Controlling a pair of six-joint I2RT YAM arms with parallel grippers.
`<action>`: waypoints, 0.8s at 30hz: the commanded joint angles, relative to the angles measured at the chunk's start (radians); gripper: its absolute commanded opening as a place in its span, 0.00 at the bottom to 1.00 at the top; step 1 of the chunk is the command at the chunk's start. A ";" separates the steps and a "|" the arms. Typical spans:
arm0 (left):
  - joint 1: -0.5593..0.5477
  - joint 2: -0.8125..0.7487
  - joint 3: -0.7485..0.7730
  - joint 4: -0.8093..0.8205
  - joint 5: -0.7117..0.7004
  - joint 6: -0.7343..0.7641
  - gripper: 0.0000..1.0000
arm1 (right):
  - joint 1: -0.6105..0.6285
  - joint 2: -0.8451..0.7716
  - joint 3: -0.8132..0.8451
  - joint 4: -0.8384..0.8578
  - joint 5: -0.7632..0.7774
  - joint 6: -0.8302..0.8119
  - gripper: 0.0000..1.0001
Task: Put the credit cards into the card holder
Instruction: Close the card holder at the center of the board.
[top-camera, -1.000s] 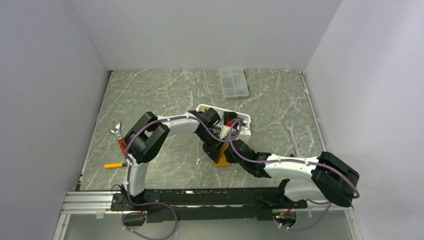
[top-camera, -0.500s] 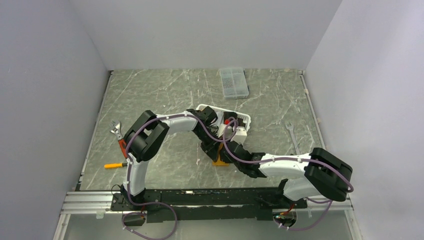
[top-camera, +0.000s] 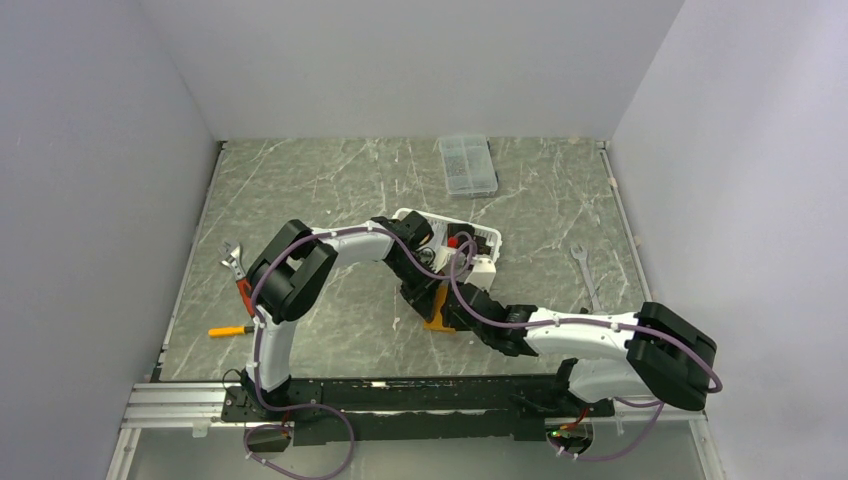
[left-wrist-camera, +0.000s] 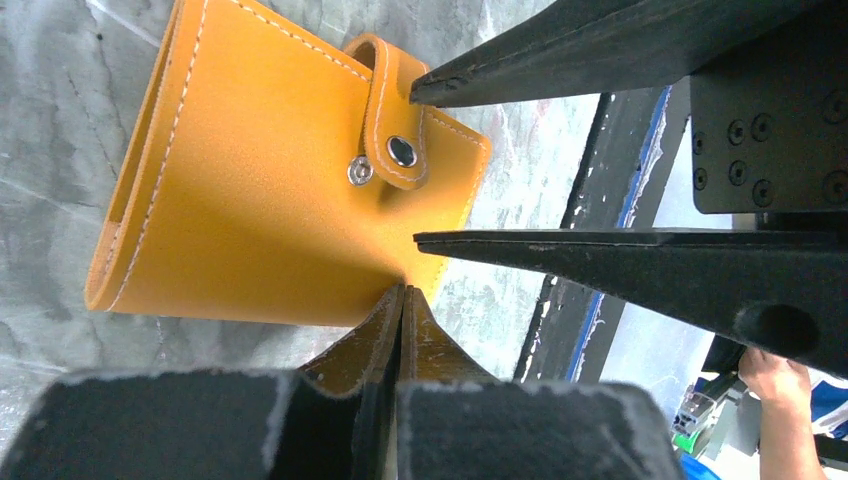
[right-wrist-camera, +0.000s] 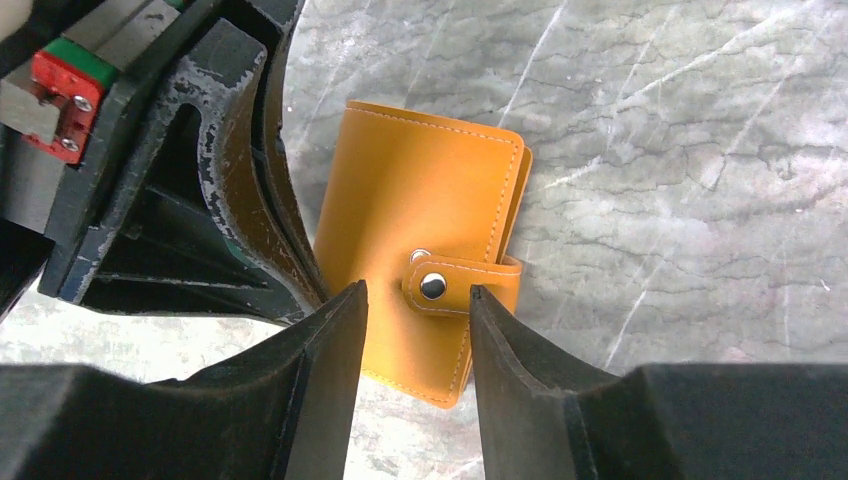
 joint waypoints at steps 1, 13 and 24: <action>0.003 0.028 -0.011 0.015 -0.047 0.016 0.04 | 0.012 -0.015 0.081 -0.093 0.015 -0.049 0.43; 0.010 0.029 -0.004 0.013 -0.037 0.013 0.03 | 0.052 0.120 0.252 -0.242 0.071 -0.117 0.35; 0.010 0.030 -0.005 0.019 -0.033 0.007 0.03 | 0.091 0.215 0.386 -0.431 0.129 -0.087 0.15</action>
